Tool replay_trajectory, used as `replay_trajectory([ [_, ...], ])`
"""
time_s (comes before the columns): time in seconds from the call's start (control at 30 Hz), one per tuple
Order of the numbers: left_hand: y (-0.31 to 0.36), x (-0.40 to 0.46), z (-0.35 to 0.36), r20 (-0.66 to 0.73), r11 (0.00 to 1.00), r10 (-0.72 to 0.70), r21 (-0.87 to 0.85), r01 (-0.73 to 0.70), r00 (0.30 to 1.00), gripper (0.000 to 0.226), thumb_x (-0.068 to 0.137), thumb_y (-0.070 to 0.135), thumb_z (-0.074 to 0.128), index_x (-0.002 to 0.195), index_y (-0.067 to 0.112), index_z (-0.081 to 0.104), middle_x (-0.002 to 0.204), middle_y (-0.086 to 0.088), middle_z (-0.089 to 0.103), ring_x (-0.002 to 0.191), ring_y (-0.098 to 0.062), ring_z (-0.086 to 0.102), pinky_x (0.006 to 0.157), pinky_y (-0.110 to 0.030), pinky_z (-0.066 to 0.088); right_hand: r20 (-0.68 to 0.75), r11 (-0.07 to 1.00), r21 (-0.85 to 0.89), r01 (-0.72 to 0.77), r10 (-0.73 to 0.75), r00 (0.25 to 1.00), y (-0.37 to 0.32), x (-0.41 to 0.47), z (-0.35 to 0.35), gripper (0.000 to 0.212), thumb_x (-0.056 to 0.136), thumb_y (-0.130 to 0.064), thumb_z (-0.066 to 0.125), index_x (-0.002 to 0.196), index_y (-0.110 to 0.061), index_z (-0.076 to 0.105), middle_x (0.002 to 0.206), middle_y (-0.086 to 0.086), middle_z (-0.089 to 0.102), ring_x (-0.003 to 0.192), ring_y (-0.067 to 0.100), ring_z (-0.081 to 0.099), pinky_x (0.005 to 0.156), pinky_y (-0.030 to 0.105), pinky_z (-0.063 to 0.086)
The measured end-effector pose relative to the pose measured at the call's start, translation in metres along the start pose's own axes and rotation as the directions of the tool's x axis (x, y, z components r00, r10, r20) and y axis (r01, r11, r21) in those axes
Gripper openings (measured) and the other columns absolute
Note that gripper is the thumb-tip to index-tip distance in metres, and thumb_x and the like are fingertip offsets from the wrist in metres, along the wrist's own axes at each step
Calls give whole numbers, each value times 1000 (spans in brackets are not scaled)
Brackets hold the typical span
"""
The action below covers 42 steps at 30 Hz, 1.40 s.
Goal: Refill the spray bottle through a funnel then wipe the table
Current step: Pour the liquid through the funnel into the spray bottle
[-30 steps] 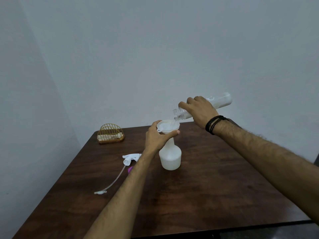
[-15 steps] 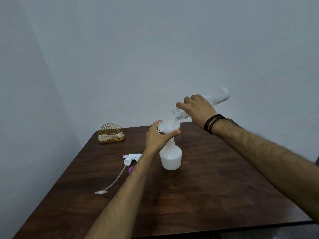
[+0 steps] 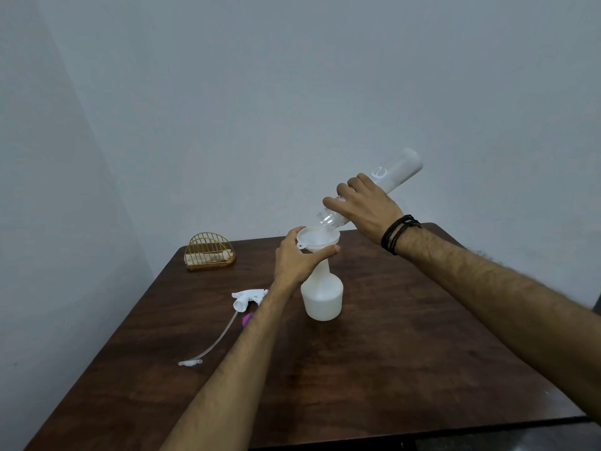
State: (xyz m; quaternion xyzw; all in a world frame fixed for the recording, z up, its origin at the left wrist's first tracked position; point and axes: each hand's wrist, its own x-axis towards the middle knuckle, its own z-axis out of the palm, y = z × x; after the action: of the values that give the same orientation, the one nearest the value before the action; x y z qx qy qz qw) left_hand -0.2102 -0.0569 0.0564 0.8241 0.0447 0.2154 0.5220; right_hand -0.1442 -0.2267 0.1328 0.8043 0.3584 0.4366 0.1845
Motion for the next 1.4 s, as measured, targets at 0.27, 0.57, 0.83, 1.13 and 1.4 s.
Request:
replay_trajectory([
  [0.27,0,-1,-1,5,1000,4,-17,-4,1000,88,64,50,89,138,19,52,131,2,61,114,-14,58,90,-26,52,59,991,105,-80,74,996,-6,-6,5,41,76,8,47,108,-15,58,88,11,57,75,31,52,78,41,42],
  [0.57,-1,-1,-1,6,1000,7,-28,-6,1000,91,61,53,89,137,20,53,127,4,62,113,-14,58,87,-23,52,300,776,507,-376,249,921,-9,-25,8,59,73,4,56,125,-22,48,98,4,56,83,27,53,67,33,39],
  [0.83,-3,-1,-1,13,999,-4,-36,5,1000,94,58,56,89,138,21,52,130,3,60,116,-16,58,91,-29,53,565,50,732,-680,513,646,-11,-59,29,63,68,-29,87,117,-20,49,98,-5,61,86,13,60,70,25,49],
  [1.13,-1,-2,0,9,998,-4,-67,5,1000,88,63,48,90,137,20,52,130,2,60,109,-13,56,83,-24,51,574,-207,724,-658,710,408,-24,-105,42,69,61,-32,94,112,-18,51,97,-7,65,82,3,65,64,11,47],
  [1.4,5,-1,-2,-5,995,1,-99,-1,1000,84,64,44,90,136,19,53,124,4,60,104,-11,58,69,-11,45,488,-6,750,-662,681,546,-27,-110,51,74,62,-31,93,119,-20,47,110,-3,66,96,16,68,81,28,57],
])
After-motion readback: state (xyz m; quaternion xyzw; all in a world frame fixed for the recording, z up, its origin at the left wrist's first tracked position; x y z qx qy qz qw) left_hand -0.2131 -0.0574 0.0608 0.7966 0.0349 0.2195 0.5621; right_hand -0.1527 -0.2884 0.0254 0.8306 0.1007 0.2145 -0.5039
